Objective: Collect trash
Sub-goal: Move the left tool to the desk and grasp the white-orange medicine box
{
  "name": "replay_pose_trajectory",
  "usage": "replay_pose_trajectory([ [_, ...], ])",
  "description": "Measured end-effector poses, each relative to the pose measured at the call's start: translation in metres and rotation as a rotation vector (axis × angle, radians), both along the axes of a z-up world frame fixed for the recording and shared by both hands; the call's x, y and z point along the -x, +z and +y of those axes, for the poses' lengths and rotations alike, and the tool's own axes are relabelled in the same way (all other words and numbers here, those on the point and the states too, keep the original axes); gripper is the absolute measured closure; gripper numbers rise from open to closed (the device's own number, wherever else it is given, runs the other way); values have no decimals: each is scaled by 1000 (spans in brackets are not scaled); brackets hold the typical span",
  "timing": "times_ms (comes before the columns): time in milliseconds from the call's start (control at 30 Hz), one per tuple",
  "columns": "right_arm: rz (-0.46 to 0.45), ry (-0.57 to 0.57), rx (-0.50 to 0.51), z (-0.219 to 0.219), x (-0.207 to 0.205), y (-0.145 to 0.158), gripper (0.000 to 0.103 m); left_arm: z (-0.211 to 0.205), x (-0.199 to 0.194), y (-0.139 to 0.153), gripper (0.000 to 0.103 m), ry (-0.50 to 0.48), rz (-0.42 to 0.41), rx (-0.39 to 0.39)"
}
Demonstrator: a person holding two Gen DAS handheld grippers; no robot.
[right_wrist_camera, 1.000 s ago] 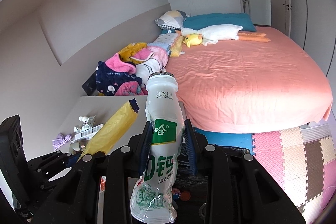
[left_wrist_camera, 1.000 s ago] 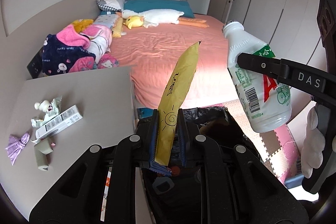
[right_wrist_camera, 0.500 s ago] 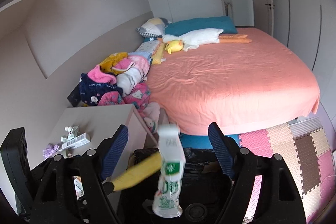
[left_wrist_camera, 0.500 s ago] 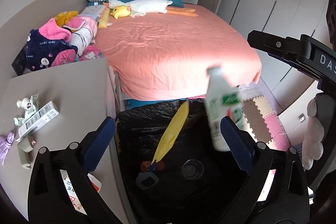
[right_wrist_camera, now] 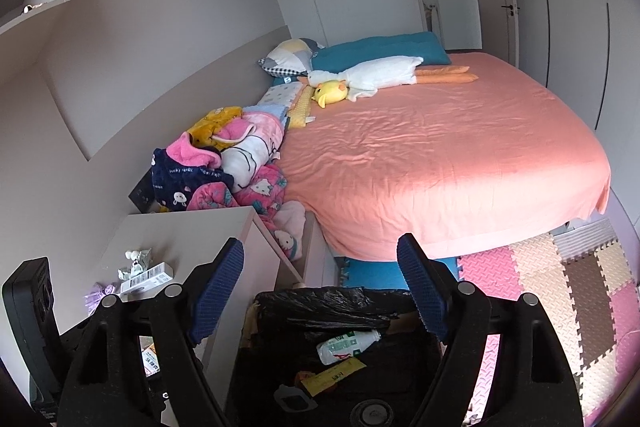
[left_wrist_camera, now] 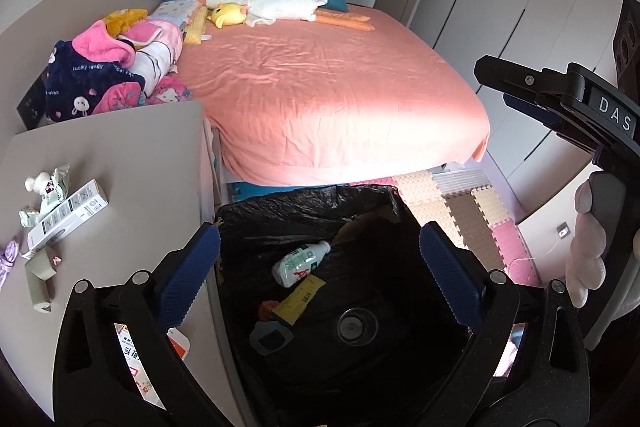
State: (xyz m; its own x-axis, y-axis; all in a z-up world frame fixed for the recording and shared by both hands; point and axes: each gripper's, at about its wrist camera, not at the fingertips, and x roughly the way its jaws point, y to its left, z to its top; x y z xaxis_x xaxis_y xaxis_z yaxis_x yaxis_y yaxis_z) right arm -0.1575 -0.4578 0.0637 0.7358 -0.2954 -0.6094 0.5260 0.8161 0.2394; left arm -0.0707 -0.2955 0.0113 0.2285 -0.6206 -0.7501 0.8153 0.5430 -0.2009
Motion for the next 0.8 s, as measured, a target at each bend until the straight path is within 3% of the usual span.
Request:
replay_pose_trajectory([
  [800, 63, 103, -10, 31, -43, -15, 24, 36, -18, -16, 6, 71, 28, -45],
])
